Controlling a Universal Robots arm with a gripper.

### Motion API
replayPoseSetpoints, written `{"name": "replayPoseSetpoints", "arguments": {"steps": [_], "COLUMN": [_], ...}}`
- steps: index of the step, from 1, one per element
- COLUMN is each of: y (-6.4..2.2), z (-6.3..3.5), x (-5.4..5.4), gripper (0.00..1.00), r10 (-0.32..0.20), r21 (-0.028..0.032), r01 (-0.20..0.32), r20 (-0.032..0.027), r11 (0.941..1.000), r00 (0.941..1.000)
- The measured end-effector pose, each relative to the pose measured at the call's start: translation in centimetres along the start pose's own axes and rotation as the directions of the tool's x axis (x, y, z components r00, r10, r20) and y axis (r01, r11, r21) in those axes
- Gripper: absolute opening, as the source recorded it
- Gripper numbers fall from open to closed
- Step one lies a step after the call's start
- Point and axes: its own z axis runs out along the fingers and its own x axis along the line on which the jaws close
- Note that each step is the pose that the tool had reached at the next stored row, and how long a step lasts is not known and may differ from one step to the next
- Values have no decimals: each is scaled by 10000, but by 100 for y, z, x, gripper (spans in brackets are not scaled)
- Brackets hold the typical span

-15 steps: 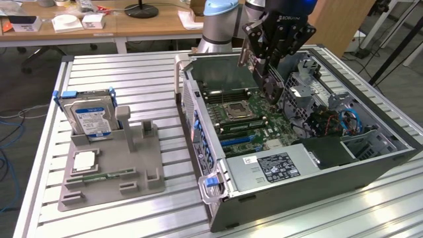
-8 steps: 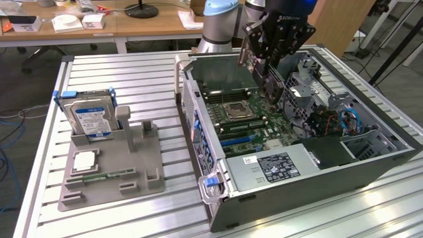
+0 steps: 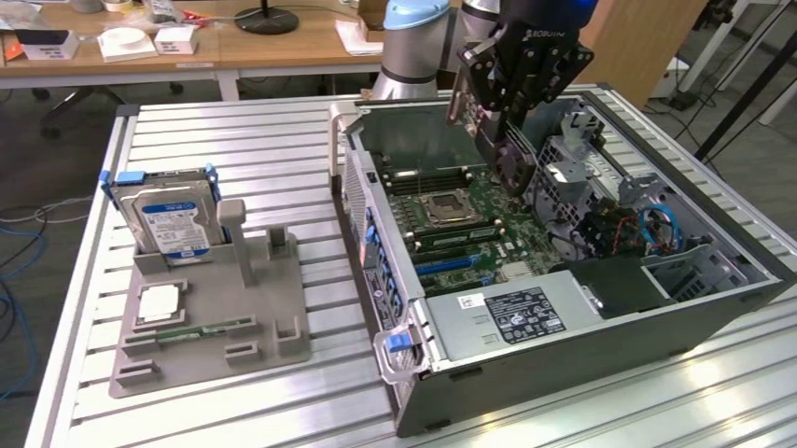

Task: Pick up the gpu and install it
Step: 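Insert the gpu into the slot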

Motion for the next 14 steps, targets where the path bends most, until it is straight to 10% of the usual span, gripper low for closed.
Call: {"name": "replayPoseSetpoints", "arguments": {"steps": [14], "y": [0], "z": [0], "x": [0], "gripper": [26], "r10": [-400], "r21": [-9], "r01": [400], "r20": [-17], "r11": [9992], "r00": [9992]}}
